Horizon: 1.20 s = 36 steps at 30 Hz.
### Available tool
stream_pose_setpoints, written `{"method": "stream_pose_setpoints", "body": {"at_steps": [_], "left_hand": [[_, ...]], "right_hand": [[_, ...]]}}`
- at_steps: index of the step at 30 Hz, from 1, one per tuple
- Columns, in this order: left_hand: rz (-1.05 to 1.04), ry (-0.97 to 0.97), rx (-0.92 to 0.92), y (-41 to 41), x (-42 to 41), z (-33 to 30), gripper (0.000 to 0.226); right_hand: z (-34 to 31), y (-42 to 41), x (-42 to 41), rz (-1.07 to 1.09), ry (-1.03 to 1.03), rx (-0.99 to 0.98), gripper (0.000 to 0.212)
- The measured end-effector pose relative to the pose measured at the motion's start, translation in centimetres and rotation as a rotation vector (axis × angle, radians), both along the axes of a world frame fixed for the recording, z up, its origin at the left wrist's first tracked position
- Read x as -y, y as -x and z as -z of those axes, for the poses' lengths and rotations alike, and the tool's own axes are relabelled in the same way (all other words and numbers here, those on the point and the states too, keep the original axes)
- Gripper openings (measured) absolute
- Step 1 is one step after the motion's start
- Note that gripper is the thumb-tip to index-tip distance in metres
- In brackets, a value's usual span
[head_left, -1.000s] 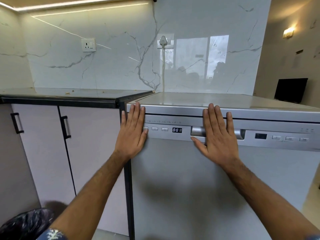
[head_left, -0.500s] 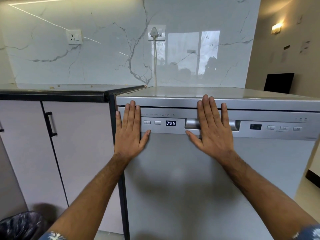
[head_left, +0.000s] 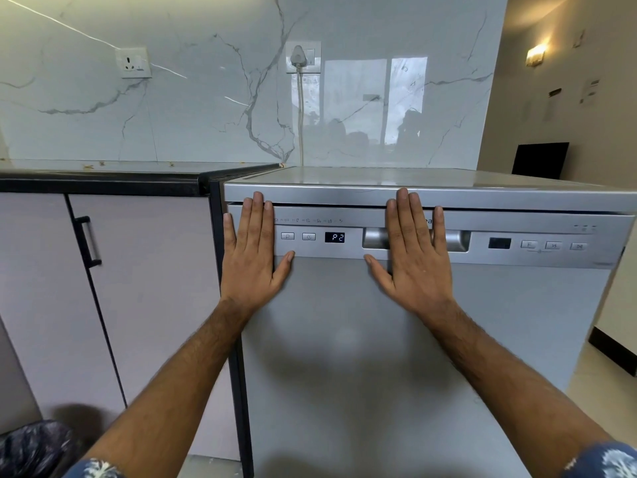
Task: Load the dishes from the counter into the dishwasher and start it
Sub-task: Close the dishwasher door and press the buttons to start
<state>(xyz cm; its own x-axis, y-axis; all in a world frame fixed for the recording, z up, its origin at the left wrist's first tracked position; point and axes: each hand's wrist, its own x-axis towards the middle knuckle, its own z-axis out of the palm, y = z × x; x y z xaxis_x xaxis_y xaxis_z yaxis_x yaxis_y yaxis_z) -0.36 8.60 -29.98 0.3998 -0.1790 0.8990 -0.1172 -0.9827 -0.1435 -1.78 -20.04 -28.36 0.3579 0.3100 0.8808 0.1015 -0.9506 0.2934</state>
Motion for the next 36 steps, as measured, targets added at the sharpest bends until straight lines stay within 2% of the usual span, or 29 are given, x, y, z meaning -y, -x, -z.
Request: {"method": "stream_pose_setpoints", "body": {"at_steps": [22,30,36], "left_hand": [[0.044,0.010,0.020,-0.2,-0.1,0.1,0.083],[0.052,0.017,0.043,-0.7,-0.2,0.4,0.081],[0.091,0.096,-0.115,1.3,0.3,-0.5,0.083]], "right_hand": [[0.0,-0.3,0.1,0.011,0.004,0.008,0.088],[0.4,-0.9,0.2,-0.017,0.006,0.075,0.086],[-0.4,0.8,0.3,-0.050,-0.006,-0.047,0.081]]}}
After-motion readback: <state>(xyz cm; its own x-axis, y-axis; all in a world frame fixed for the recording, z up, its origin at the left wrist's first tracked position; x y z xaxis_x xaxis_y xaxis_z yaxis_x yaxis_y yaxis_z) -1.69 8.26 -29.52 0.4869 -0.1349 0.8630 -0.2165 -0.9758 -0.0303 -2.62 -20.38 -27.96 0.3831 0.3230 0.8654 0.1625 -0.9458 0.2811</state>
